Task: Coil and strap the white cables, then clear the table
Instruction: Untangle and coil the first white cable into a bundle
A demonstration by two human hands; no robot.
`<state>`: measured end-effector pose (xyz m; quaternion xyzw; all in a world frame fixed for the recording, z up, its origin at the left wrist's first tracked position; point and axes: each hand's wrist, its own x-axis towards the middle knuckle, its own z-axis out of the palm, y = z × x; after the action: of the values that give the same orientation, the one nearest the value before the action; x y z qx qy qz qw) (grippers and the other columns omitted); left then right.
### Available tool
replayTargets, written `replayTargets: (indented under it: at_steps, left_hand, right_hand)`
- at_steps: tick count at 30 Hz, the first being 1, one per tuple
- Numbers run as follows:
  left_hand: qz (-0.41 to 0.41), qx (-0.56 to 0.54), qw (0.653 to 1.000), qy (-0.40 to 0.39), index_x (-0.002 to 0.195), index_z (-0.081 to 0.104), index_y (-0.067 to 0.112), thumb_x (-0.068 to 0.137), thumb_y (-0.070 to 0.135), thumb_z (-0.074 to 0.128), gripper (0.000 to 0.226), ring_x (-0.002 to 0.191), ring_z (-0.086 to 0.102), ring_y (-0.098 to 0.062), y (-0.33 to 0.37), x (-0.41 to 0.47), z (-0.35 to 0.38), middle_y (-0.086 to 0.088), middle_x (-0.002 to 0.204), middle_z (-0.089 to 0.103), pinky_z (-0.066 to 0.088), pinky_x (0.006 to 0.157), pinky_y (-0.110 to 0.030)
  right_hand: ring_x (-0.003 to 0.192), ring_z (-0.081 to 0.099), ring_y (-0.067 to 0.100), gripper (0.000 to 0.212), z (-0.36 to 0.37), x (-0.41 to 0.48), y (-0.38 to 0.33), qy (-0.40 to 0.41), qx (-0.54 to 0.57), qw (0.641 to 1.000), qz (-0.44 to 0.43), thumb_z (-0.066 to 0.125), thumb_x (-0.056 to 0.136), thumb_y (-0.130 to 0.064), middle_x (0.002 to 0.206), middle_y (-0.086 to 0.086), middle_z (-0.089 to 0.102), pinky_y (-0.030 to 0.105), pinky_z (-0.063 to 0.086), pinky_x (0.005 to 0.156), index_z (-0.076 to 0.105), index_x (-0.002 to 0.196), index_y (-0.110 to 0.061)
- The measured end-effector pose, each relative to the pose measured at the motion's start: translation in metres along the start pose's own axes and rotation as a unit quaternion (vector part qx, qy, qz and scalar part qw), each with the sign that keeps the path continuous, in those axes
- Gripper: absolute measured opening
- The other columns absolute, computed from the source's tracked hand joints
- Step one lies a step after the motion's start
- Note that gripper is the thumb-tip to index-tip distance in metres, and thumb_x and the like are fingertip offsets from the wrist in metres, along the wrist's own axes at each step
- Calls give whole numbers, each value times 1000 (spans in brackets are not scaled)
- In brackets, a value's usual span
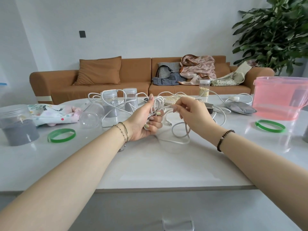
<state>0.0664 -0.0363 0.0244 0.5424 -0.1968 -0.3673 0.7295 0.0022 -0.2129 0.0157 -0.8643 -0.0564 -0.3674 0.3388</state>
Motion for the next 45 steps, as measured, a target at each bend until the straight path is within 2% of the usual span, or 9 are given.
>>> replayTargets:
  at_steps: [2, 10, 15, 21, 27, 33, 37, 42, 45]
  left_hand:
    - [12, 9, 1000, 17, 72, 39, 17, 94, 71, 35, 58, 45, 19, -4, 0, 1, 0, 6, 60, 21, 12, 37, -13]
    - [80, 18, 995, 59, 67, 35, 19, 95, 72, 27, 60, 45, 20, -5, -1, 6, 0, 7, 55, 24, 10, 38, -15]
    - [179, -54, 975, 122, 66, 33, 20, 96, 71, 26, 60, 42, 20, -4, 8, 8, -7, 8, 51, 24, 15, 34, -14]
    - [186, 20, 975, 121, 69, 36, 19, 95, 70, 30, 58, 47, 21, -7, 2, 11, -2, 6, 56, 26, 18, 39, -17]
    - [214, 244, 939, 111, 81, 43, 15, 100, 60, 29, 52, 52, 25, -10, -5, 6, 3, 6, 58, 28, 22, 46, -22]
    - [271, 354, 886, 128, 113, 62, 14, 104, 50, 31, 48, 56, 43, -5, -4, 1, 10, 2, 88, 48, 37, 50, -17]
    - [283, 355, 887, 87, 105, 56, 30, 104, 42, 37, 23, 64, 39, -8, -5, -5, 18, -9, 86, 41, 33, 57, -23]
    - [292, 339, 891, 79, 103, 54, 17, 106, 35, 37, 24, 54, 35, -1, -4, -8, 24, 1, 68, 35, 30, 52, -18]
    - [279, 329, 898, 87, 104, 55, 9, 105, 35, 42, 29, 56, 40, -1, -4, -3, 19, 0, 71, 42, 34, 54, -17]
  right_hand:
    - [43, 46, 6, 22, 1, 0, -1, -12, 29, 999, 21, 64, 96, -24, 58, -3, 54, 20, 41, 50, 62, 79, -11]
    - [48, 40, 5, 50, -2, 1, -2, 63, 57, 993, 84, 75, 84, -44, 44, -12, 47, 19, 32, 52, 58, 60, -4]
    - [47, 38, 6, 24, 2, -2, -3, 22, 81, 995, 46, 66, 94, -31, 55, -1, 50, 21, 32, 50, 69, 77, -15]
    - [52, 45, 1, 19, 2, -2, -4, 19, 90, 995, 40, 60, 98, -19, 49, -28, 51, 17, 30, 57, 72, 84, -22]
    - [54, 38, 18, 23, 3, -2, -4, 17, 113, 992, 53, 61, 97, -22, 54, 0, 43, 29, 32, 55, 72, 80, -13]
    - [41, 42, 7, 23, 2, -3, -7, 5, 107, 992, 71, 60, 98, -23, 51, 1, 51, 23, 37, 50, 74, 84, -11]
    - [39, 41, 5, 25, 3, -4, -6, -12, 92, 992, 82, 61, 98, -28, 52, 3, 52, 18, 36, 47, 76, 86, -13]
    - [37, 44, 6, 26, 4, -6, -10, -41, 102, 991, 80, 62, 97, -31, 53, 5, 55, 18, 40, 46, 77, 88, -12]
    - [36, 47, 12, 32, 5, -8, -13, -75, 127, 985, 90, 63, 96, -34, 55, 10, 58, 20, 42, 42, 74, 84, -6]
